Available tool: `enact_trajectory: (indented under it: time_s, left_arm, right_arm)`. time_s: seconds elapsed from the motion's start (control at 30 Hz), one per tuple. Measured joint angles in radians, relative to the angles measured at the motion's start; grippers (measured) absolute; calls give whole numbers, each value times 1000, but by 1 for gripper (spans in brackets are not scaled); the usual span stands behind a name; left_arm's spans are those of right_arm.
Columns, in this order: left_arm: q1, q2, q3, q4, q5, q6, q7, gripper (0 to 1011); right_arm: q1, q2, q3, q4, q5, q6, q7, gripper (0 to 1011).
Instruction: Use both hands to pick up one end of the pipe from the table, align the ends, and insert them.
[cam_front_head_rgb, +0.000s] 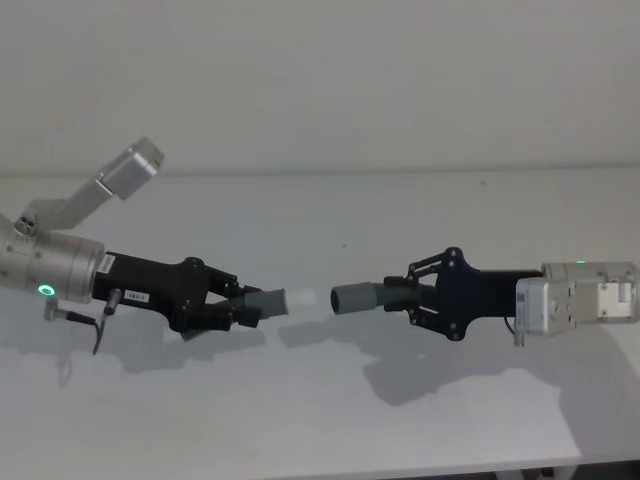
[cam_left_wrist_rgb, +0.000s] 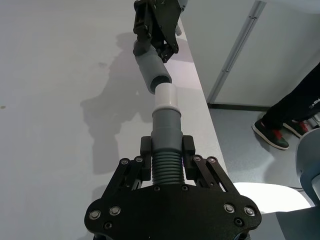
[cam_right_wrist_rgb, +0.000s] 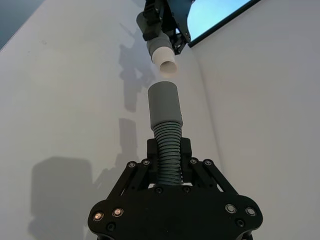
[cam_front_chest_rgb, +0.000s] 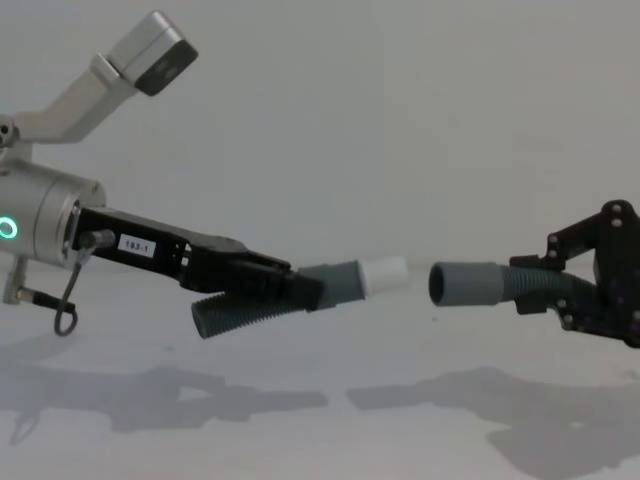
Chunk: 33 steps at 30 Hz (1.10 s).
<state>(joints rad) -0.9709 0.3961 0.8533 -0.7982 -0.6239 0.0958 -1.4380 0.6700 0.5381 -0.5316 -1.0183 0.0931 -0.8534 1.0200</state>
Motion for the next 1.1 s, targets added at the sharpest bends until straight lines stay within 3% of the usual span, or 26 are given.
enact_trajectory:
  time_s: [1.1]
  left_arm:
    - [-16, -37, 27, 56, -8, -2, 11, 327]
  right_arm:
    - [26, -1, -31, 18, -5, -16, -9, 225]
